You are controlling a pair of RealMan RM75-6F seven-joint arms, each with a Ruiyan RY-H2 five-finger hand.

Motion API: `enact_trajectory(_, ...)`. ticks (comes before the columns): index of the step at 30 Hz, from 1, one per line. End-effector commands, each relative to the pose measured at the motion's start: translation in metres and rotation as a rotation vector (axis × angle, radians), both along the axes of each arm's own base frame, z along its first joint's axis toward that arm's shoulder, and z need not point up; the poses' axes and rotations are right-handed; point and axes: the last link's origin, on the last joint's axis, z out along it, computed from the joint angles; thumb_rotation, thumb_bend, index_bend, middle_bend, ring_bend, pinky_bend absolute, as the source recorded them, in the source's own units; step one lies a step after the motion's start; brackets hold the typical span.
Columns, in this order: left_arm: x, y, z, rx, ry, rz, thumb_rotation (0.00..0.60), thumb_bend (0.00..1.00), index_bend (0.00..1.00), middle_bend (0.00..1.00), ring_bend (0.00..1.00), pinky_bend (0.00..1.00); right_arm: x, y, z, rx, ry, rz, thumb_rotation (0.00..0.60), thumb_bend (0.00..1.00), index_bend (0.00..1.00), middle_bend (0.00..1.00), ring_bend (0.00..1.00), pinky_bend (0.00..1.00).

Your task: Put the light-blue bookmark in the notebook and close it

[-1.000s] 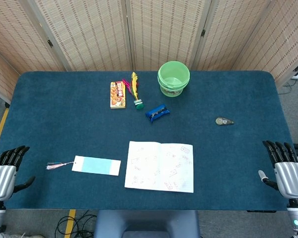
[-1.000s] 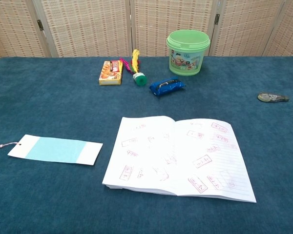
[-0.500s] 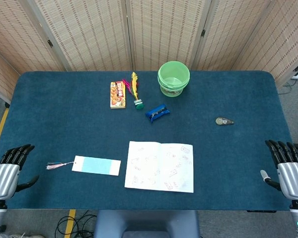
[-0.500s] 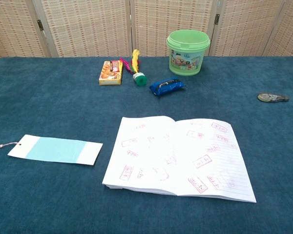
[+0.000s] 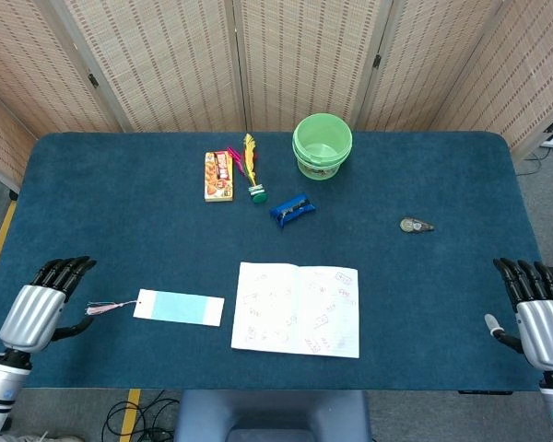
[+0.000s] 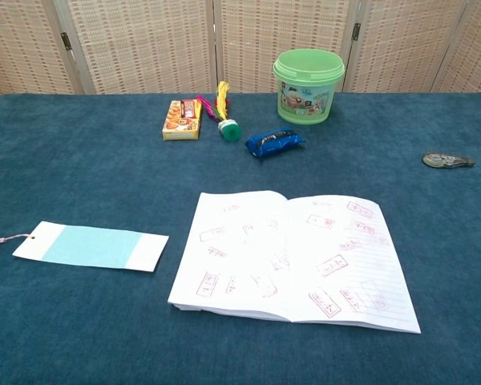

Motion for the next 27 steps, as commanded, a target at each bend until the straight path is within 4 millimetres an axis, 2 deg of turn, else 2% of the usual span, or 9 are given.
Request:
enact_trajectory(1,0.009,0.009,-0.006,-0.043,0.007,-0.045,0.600,0.22,0.15,0.15,0.16,0.17,0.001,-0.001,0.000,0.001,0.001,0.003,0.600,0.21,0.00,0.10,0.08,0.09)
enact_trajectory(12,0.030,0.041,-0.034,-0.209,0.078,-0.138,0.600,0.22,0.21,0.15,0.16,0.17,0.001,0.001,0.001,0.002,0.003,0.007,0.600,0.21,0.00,0.10,0.08,0.09)
enact_trajectory(27,0.051,0.056,-0.084,-0.367,0.173,-0.171,0.600,0.22,0.19,0.15,0.16,0.17,-0.002,0.002,0.001,-0.003,-0.004,-0.004,0.600,0.21,0.00,0.10,0.08,0.09)
